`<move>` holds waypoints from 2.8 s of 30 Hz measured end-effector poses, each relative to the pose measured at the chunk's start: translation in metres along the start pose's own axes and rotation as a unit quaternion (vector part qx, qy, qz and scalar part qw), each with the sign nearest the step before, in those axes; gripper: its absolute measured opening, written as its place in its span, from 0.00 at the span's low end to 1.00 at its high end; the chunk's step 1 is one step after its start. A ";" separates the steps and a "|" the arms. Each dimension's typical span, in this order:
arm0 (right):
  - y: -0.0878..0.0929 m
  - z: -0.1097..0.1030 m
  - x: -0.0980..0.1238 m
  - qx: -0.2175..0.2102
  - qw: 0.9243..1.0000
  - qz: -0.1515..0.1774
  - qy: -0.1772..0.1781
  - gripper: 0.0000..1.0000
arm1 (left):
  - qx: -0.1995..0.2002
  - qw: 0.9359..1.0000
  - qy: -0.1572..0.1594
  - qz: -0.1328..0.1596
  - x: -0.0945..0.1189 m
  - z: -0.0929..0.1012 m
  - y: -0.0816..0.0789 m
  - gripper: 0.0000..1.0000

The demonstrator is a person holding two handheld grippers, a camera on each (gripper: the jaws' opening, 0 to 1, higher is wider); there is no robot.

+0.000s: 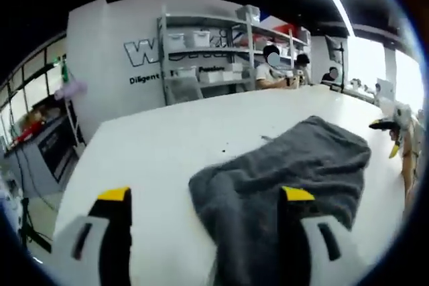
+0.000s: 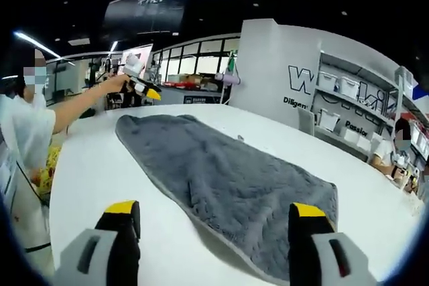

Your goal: Fold the towel on the table until its edges align and the towel forms a compact rectangular stack.

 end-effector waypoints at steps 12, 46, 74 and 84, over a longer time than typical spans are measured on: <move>-0.009 -0.004 0.001 0.003 1.000 0.022 0.001 0.90 | -0.047 0.997 -0.056 -0.018 -0.050 -0.039 -0.005 0.86; -0.014 -0.009 0.002 0.016 1.000 0.026 -0.006 0.90 | -0.068 0.994 -0.055 -0.073 -0.103 -0.010 0.028 0.05; -0.011 -0.009 -0.001 0.018 1.000 0.017 -0.010 0.89 | -0.119 0.962 0.222 -0.108 -0.058 0.207 0.063 0.06; -0.009 -0.012 -0.003 0.021 1.000 0.011 -0.015 0.89 | -0.129 0.953 0.235 -0.144 -0.065 0.214 0.103 0.20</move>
Point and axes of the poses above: the point that each gripper's makers call its tool centre point, and the gripper's own axes: x roughly backward along the fingers, z roughly to its right, y roughly out of its underside, the point moved 4 cm from there along x, roughly backward along the fingers, and after that the axes turned 14 degrees about x, right-handed, at the moved point
